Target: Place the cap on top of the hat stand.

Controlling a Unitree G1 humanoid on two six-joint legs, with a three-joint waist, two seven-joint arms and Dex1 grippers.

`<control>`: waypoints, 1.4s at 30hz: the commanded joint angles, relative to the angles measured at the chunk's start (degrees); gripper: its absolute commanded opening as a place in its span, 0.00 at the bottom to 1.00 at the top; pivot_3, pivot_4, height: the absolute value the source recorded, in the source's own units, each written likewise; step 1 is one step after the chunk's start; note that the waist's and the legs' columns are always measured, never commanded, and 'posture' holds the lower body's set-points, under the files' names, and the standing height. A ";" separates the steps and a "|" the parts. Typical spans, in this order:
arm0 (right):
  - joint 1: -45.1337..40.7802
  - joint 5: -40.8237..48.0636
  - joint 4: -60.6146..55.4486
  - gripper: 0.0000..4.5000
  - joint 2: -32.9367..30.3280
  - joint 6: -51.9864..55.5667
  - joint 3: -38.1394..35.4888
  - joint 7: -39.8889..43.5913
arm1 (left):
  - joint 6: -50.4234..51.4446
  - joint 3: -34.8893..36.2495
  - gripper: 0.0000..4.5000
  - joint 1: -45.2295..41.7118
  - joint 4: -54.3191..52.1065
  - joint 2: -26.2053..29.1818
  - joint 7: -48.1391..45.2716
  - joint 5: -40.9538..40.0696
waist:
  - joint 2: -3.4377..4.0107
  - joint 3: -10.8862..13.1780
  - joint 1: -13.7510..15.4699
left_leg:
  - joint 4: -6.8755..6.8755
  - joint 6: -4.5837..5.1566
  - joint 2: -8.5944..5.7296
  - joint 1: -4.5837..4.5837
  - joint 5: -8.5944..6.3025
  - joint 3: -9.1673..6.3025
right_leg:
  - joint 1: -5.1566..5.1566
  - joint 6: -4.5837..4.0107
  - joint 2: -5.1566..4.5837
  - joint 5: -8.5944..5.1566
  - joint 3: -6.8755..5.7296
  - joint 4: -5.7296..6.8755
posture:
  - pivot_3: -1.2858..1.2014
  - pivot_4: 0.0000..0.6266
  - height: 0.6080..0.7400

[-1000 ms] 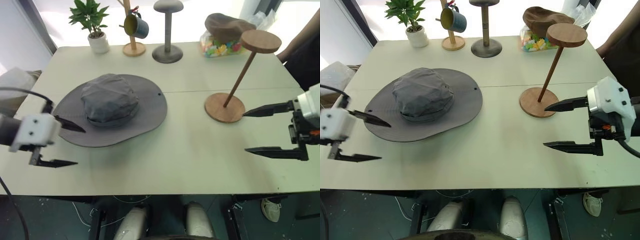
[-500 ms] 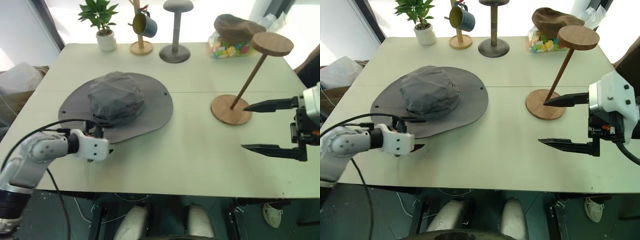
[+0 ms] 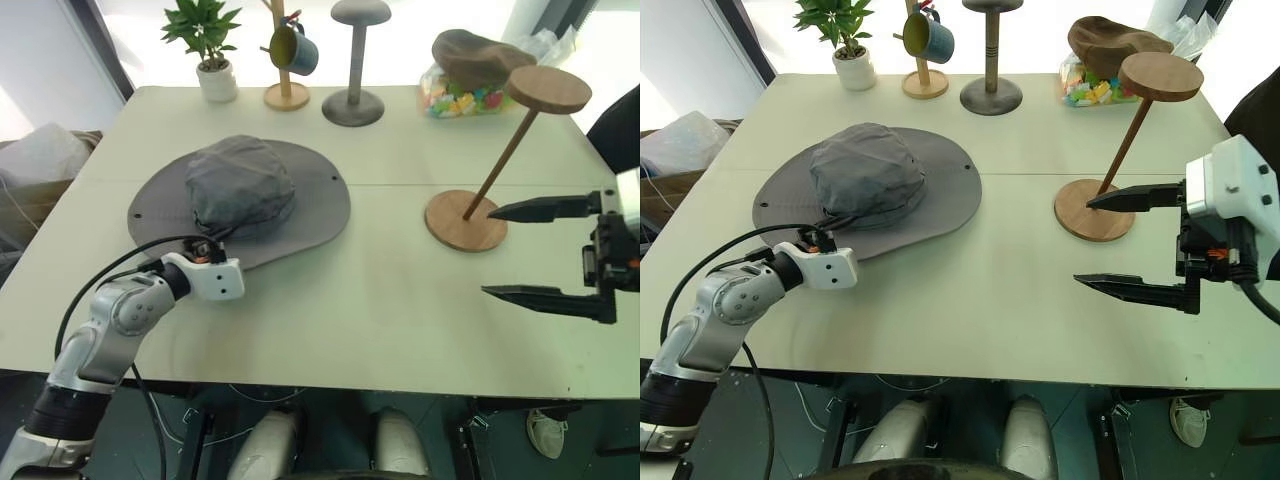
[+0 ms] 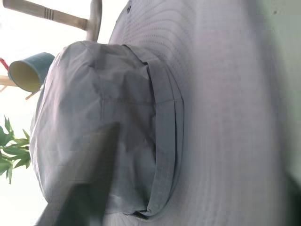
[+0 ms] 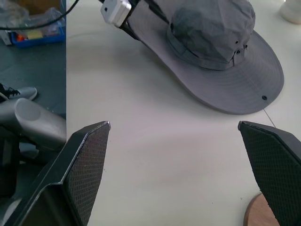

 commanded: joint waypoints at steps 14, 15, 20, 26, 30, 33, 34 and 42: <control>0.44 1.85 -0.88 1.00 0.92 3.04 -12.83 -5.99 | 13.44 2.80 0.01 -29.36 6.34 -8.73 -1.57 -17.94 | -0.45 0.26 -0.02 | 0.11 -0.25 -0.04 -0.10 0.15 -0.01 | 0.02 0.07 -0.01 0.04 -0.03 -0.03 | 0.52 0.24 1.00; 0.80 1.97 -0.56 1.00 1.03 3.94 -14.82 -6.43 | 12.06 2.16 0.01 -33.40 8.22 -9.03 -1.71 -18.42 | -0.47 0.27 -0.02 | 0.12 -0.25 -0.06 -0.10 0.15 -0.01 | 0.03 0.08 -0.02 0.04 -0.03 -0.08 | 0.52 0.24 1.00; 4.65 0.86 1.62 1.00 1.47 9.09 -25.23 -6.18 | 3.80 0.08 0.01 -47.94 17.47 -10.90 -2.47 -19.71 | -0.57 0.32 -0.01 | 0.14 -0.22 -0.09 -0.21 0.14 -0.01 | 0.09 0.23 -0.01 0.15 -0.06 -0.32 | 0.52 0.24 1.00; 12.42 -2.28 1.65 1.00 4.05 12.89 -37.30 -4.82 | -9.15 -2.68 0.01 -65.07 32.10 -17.31 -1.93 -20.38 | -0.72 0.40 0.10 | 0.16 -0.11 -0.12 -0.34 0.08 0.03 | 0.12 0.43 -0.01 0.27 -0.05 -0.65 | 0.52 0.24 1.00; 14.62 -1.80 1.60 1.00 5.88 15.35 -42.75 -6.27 | -20.76 -4.63 0.01 -75.11 43.18 -22.93 -1.79 -19.99 | -0.74 0.41 0.02 | 0.27 -0.03 -0.21 -0.68 0.09 0.02 | -0.05 0.58 -0.05 0.36 -0.11 -0.78 | 0.52 0.24 1.00; 19.62 -4.22 1.03 1.00 9.20 15.13 -47.27 -6.24 | -29.03 -6.25 0.01 -79.60 48.76 -27.12 -2.27 -20.11 | -0.75 0.41 -0.04 | 0.26 0.04 -0.22 -0.74 0.05 0.10 | -0.09 0.60 -0.07 0.37 -0.11 -0.87 | 0.52 0.24 1.00; 21.12 -4.58 0.95 1.00 10.32 14.95 -48.71 -6.36 | -31.50 -6.84 0.01 -80.43 50.07 -28.36 -2.33 -20.01 | -0.76 0.42 -0.03 | 0.25 0.07 -0.22 -0.75 0.04 0.13 | -0.13 0.61 -0.09 0.37 -0.07 -0.87 | 0.52 0.24 1.00; 29.37 -1.05 -2.54 1.00 17.27 16.63 -59.77 -9.65 | -55.24 -18.20 0.01 -80.43 57.47 -28.27 17.66 8.59 | -0.98 0.55 0.00 | 0.24 0.15 -0.19 -0.57 0.09 0.33 | -0.03 0.63 -0.03 0.45 -0.01 -0.72 | 0.52 0.24 1.00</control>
